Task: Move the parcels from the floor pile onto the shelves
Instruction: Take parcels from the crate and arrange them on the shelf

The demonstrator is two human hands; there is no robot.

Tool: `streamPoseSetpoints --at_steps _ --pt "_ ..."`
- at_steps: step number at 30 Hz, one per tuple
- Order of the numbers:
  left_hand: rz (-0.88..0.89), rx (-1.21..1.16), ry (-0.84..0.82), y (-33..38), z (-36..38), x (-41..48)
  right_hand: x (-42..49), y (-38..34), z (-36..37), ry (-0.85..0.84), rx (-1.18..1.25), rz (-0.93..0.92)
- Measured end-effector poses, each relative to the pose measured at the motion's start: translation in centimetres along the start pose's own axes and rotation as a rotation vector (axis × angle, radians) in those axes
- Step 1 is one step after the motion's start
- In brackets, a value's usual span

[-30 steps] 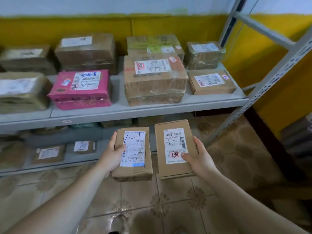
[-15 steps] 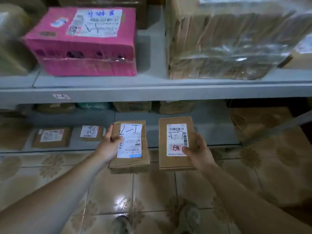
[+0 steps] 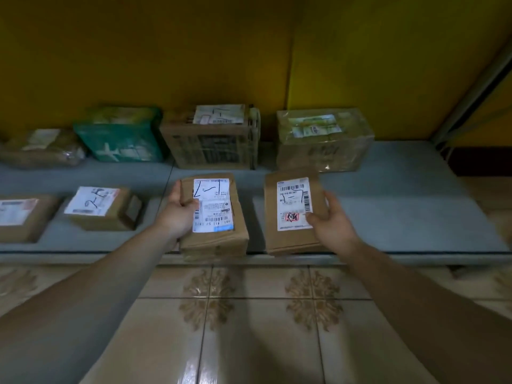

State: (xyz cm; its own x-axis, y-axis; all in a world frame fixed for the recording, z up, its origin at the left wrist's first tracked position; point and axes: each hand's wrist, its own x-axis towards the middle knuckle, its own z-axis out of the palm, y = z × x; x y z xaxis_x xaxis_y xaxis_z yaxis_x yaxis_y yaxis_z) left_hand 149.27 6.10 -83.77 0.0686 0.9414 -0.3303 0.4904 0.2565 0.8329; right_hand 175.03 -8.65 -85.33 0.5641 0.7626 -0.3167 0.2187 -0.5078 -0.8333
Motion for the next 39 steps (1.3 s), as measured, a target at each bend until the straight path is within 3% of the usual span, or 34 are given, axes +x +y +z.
streamPoseSetpoints --at_steps 5,10,13,16,18,21,24,28,32,35,37,39 --pt "0.086 -0.05 0.01 -2.4 2.6 2.7 3.3 2.6 2.5 0.028 -0.018 -0.035" --pt "-0.008 -0.16 0.037 -4.4 3.1 3.6 3.6 3.1 1.8 0.051 -0.119 0.017" --pt "0.032 0.086 0.038 -5.2 2.5 4.2 3.1 3.6 1.4 0.045 -0.215 0.02" --pt "0.284 0.531 0.046 -5.2 2.4 3.8 3.2 4.3 1.0 0.046 -0.432 -0.091" --pt "0.447 0.777 -0.025 -4.7 2.2 3.3 3.3 4.3 0.8 0.015 -0.591 -0.221" --pt "0.517 0.951 -0.196 -4.6 2.2 2.9 3.3 4.2 1.2 -0.077 -0.818 -0.392" --pt "0.491 0.977 -0.248 -4.7 2.2 3.0 3.4 4.7 2.1 -0.172 -0.972 -0.42" --pt "0.464 0.984 -0.243 -4.6 2.3 2.7 3.6 5.8 2.8 -0.226 -0.993 -0.384" --pt "0.369 0.947 -0.167 -4.1 3.3 2.7 3.8 5.7 2.9 -0.202 -0.939 -0.339" --pt "0.184 0.892 -0.082 -2.8 4.9 2.9 3.7 5.6 2.9 -0.177 -0.924 -0.307" --pt "0.106 0.943 -0.103 -1.7 5.4 3.2 3.6 5.7 2.9 -0.161 -0.913 -0.283" --pt "0.148 1.085 -0.134 -0.8 4.9 3.2 3.6 5.7 2.9 -0.132 -0.907 -0.259"
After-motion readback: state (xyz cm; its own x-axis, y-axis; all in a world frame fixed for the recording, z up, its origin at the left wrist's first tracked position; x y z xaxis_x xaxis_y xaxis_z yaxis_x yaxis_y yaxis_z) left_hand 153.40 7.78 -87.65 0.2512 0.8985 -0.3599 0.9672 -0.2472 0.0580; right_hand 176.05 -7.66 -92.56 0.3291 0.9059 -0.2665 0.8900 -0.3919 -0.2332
